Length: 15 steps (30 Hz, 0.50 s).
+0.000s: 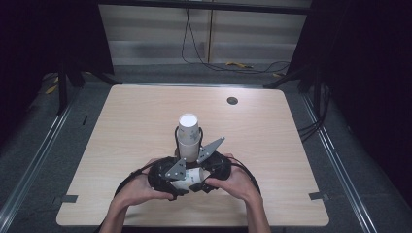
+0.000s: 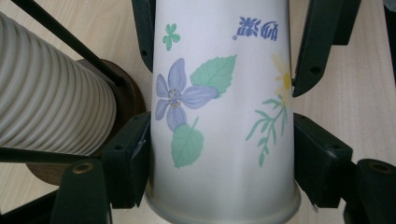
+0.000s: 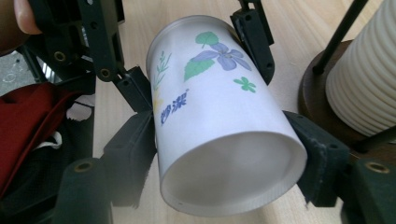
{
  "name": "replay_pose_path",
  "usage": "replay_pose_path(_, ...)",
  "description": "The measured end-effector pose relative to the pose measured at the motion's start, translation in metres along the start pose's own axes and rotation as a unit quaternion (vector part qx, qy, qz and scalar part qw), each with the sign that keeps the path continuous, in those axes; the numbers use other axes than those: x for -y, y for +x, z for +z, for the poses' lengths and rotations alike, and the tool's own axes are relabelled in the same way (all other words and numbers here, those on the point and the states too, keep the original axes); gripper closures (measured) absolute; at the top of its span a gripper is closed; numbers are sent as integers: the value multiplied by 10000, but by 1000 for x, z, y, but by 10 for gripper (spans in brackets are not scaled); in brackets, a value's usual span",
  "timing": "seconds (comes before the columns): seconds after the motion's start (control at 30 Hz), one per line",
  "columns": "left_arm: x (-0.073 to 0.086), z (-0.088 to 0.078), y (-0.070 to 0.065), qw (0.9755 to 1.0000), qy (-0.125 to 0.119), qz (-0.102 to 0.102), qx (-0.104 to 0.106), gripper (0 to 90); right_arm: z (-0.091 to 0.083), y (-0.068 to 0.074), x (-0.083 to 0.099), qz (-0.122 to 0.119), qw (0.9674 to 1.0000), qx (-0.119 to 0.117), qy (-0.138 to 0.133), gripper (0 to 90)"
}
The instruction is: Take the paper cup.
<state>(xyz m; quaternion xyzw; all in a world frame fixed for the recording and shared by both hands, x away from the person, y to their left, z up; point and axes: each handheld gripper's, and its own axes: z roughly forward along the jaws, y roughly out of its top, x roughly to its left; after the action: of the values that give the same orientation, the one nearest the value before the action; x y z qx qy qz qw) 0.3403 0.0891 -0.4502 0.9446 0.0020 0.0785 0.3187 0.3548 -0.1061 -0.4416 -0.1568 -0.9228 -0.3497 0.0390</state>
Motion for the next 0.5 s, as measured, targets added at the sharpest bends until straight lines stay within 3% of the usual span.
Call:
replay_pose_path(0.13, 3, -3, -2, 9999, -144, 43, 14, 272, -3, 1, 1, 5, 9999, -136, -50, 327)
replay_pose_path(0.4, 10, -8, 0, 9976, -652, -162, 144, 202, -3, 4, 0, -78, 9998, -134, -88, 346)
replay_pose_path(0.5, 13, -11, 1, 9973, -696, -200, 112, 175, -4, 4, 0, -136, 9997, -133, -141, 347)
